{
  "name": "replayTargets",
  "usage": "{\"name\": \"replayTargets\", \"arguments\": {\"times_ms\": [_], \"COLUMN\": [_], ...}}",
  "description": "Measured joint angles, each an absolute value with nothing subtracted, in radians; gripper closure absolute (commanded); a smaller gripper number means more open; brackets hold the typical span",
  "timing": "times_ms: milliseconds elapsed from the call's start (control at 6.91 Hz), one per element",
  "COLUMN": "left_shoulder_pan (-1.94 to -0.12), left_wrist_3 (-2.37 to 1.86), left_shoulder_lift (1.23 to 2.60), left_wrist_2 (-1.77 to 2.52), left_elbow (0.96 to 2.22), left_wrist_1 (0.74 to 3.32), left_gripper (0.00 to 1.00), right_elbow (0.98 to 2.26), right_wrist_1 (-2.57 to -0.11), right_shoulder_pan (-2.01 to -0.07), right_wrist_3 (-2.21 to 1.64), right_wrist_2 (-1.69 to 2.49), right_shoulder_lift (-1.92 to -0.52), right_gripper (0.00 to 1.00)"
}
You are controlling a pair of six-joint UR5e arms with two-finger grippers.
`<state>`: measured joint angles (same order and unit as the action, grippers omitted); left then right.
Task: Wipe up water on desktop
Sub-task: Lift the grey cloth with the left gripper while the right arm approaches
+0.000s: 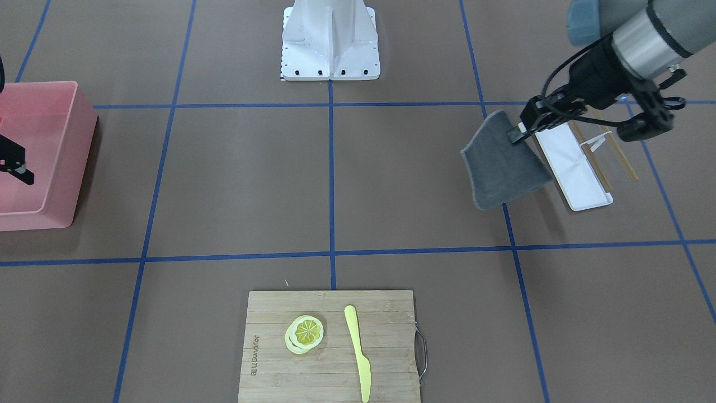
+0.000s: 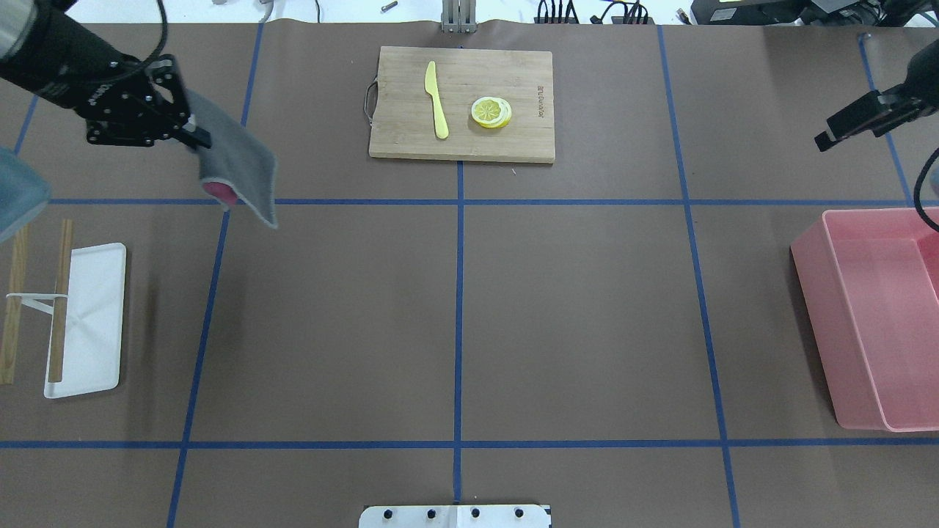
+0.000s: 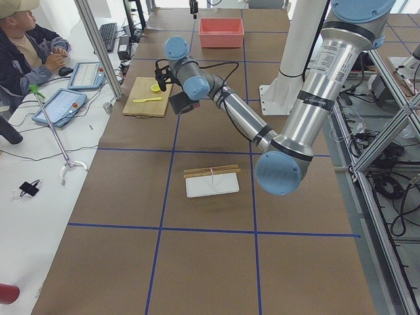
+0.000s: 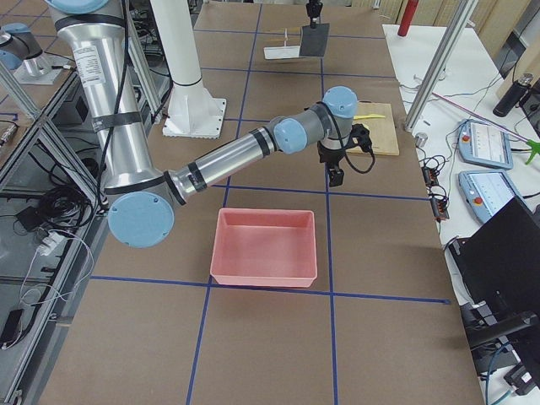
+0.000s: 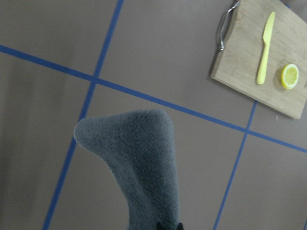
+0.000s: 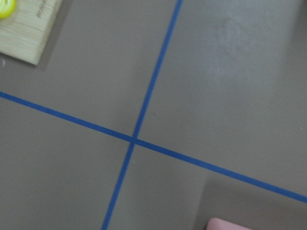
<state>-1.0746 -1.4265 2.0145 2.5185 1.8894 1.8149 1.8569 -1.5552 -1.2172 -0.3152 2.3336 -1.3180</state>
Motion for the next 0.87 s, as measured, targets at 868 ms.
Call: {"name": "replayTargets", "arguments": {"times_ms": [868], "left_shoulder_pan": [-0.934], "left_wrist_3": [-1.533], "left_shoulder_lift": [2.168], "left_wrist_2": [2.438], "left_elbow": [1.864], "left_wrist_1": [1.817], "left_gripper": [1.0], "right_elbow": [1.867], "right_wrist_1": [-1.381], "right_shoulder_pan": [-1.026], "right_wrist_3": [-0.589], "right_wrist_2": [2.203], "right_shoulder_lift": [-1.194], "right_gripper": [0.0]}}
